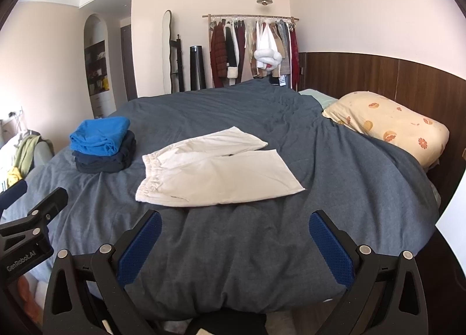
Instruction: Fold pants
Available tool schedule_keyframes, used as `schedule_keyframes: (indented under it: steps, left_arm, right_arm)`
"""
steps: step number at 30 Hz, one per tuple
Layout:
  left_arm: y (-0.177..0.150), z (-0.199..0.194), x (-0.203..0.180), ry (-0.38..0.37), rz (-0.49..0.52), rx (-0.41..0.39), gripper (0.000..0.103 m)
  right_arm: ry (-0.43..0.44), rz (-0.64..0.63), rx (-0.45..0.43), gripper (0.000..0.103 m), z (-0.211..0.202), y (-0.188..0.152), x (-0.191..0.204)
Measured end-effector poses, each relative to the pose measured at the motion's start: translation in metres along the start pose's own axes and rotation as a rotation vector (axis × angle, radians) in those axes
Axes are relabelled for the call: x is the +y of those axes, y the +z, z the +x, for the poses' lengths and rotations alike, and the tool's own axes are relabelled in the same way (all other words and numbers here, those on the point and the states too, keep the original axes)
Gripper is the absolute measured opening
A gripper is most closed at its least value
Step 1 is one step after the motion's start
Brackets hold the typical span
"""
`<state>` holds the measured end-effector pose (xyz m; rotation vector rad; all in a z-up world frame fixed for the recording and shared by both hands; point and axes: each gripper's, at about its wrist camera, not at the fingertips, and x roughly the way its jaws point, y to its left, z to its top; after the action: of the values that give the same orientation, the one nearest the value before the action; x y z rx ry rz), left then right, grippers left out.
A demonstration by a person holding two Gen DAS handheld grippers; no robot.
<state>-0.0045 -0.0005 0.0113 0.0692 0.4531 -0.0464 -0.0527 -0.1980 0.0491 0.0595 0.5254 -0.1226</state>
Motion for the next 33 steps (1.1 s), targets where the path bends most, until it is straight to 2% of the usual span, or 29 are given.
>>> schedule_keyframes:
  steps: [33]
  left_arm:
    - [0.0012, -0.0033, -0.0028, -0.005, 0.003, -0.005, 0.103]
  right_arm:
    - [0.000, -0.004, -0.003, 0.102, -0.0013, 0.0001, 0.0014]
